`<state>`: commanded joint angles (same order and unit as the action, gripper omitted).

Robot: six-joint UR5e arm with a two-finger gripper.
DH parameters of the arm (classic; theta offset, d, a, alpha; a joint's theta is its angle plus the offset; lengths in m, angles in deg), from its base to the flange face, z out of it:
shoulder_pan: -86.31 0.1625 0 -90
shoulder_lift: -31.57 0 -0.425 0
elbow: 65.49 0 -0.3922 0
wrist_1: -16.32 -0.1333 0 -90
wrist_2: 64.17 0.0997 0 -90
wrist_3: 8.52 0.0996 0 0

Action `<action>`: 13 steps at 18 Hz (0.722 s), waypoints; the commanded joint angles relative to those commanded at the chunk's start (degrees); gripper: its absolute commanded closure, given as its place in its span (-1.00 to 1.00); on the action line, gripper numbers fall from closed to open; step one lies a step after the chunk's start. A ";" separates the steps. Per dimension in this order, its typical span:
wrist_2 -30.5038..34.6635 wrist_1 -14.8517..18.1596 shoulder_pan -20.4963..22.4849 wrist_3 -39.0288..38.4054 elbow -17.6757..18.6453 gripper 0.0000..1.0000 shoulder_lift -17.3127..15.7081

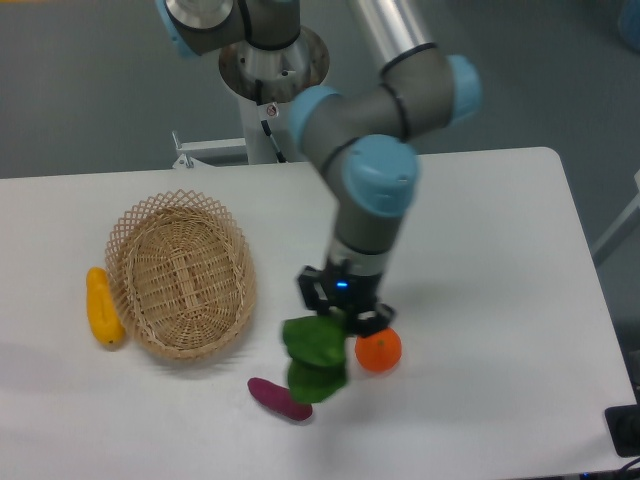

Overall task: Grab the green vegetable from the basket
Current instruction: 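Lift the bok choy out of the basket and carry it away, then hold the bok choy raised beside the tangerine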

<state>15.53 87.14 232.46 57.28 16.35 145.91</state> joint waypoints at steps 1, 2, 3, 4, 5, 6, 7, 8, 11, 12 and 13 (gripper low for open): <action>0.80 0.89 1.14 2.20 -1.06 1.00 0.35; 0.98 1.07 2.63 3.53 -2.11 1.00 0.53; 1.07 1.86 3.52 4.15 -3.17 1.00 0.79; 1.33 3.26 3.70 4.51 -4.66 1.00 1.49; 2.64 4.66 4.31 5.47 -6.15 1.00 2.37; 4.57 5.46 4.49 7.04 -7.12 1.00 3.07; 6.32 5.30 4.84 8.80 -7.57 1.00 3.43; 6.95 5.12 5.72 10.47 -7.92 1.00 4.04; 7.13 4.85 7.04 12.85 -9.59 1.00 5.54; 7.13 4.85 7.65 13.90 -10.12 1.00 5.98; 7.22 4.85 8.09 15.22 -10.21 1.00 6.24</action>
<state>22.75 91.99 240.56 72.50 6.14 152.15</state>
